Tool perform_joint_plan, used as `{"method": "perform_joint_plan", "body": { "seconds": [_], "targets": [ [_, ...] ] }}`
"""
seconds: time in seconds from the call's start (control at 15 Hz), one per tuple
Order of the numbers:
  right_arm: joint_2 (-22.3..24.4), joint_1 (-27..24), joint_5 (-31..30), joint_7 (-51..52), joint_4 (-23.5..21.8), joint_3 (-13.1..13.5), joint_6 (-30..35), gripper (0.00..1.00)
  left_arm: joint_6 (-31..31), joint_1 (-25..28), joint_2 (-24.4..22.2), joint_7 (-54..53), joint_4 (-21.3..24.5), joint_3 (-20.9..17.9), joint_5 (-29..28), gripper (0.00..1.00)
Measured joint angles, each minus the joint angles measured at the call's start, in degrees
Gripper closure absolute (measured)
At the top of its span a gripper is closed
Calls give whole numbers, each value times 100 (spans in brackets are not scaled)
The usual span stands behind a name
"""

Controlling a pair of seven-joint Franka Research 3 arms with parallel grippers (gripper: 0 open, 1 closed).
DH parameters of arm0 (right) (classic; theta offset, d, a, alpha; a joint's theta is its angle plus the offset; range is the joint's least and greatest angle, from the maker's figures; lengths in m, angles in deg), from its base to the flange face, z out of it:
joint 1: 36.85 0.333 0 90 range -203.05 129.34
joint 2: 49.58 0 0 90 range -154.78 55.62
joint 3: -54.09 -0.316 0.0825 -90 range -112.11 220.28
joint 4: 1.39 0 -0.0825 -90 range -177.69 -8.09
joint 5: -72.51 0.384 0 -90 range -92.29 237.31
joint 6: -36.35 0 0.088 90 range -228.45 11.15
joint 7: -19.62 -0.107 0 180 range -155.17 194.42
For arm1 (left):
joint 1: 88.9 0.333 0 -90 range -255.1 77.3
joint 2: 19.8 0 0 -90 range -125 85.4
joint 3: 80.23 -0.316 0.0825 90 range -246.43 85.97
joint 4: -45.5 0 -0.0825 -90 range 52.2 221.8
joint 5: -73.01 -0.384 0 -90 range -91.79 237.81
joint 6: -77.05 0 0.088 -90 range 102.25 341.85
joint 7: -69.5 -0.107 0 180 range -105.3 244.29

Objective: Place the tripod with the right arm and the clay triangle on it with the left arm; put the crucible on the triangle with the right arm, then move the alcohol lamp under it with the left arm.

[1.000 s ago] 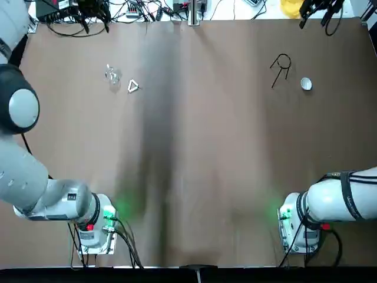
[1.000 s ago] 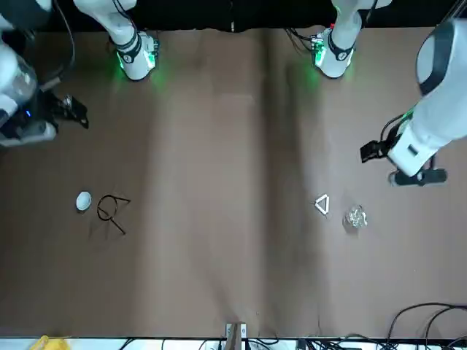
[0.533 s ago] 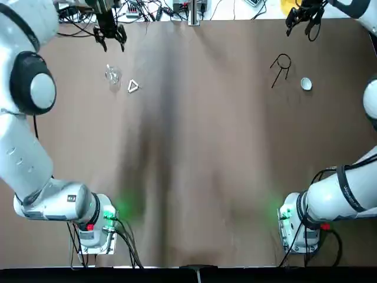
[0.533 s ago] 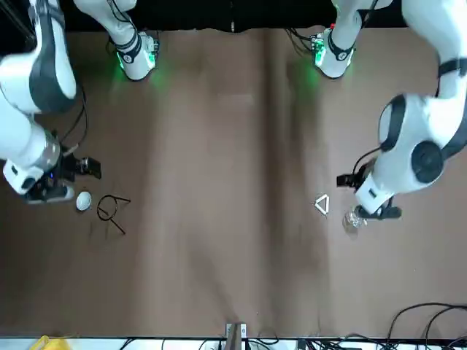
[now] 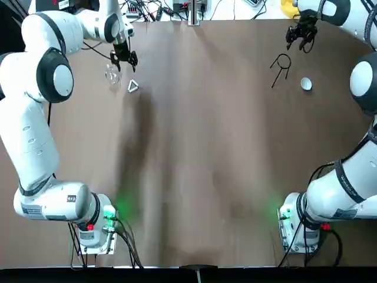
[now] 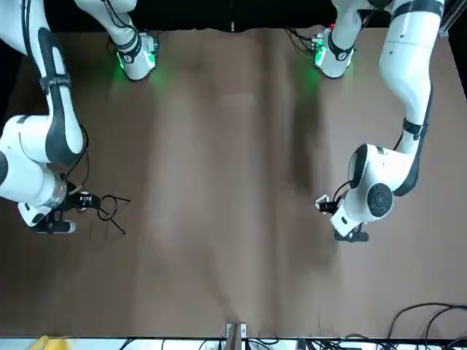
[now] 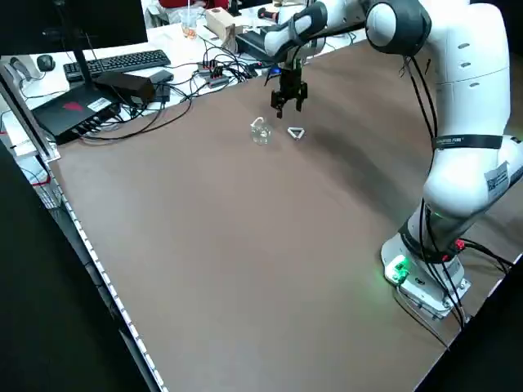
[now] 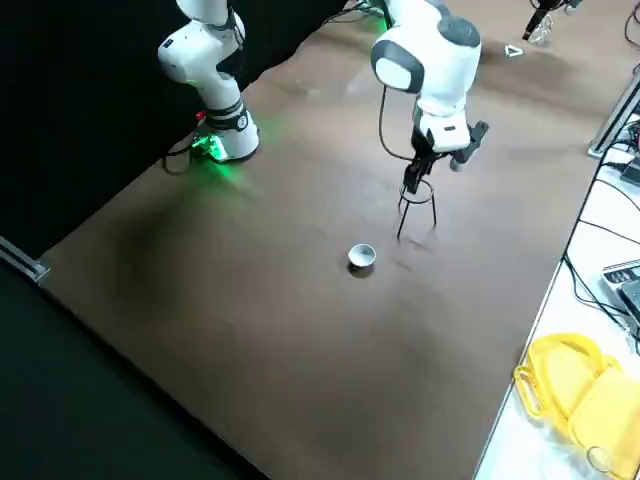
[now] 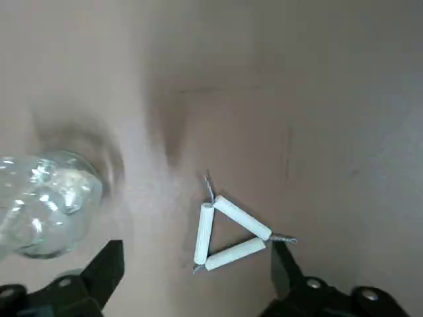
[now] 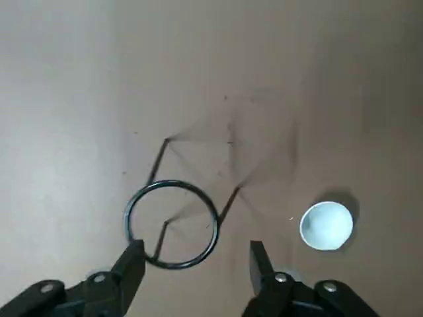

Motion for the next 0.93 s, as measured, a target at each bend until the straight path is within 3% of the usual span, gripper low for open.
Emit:
{"method": "perform_joint_plan", "body": {
  "seconds": [0.13, 0.27, 0.4, 0.93],
  "targets": [
    [-122, -67, 0, 0, 0, 1, -146, 33, 57, 0, 2, -3, 102, 0, 0, 17],
    [-230, -74, 0, 1, -1, -1, -189, 35, 57, 1, -3, -3, 152, 0, -1, 22],
    [-345, -76, 0, 0, -2, 0, -197, 37, 57, 1, -3, -5, 214, 0, -1, 37],
    [-613, -86, 0, 0, -5, 2, -177, 45, 167, 2, 25, -7, 354, -1, -87, 49]
  ]
}}
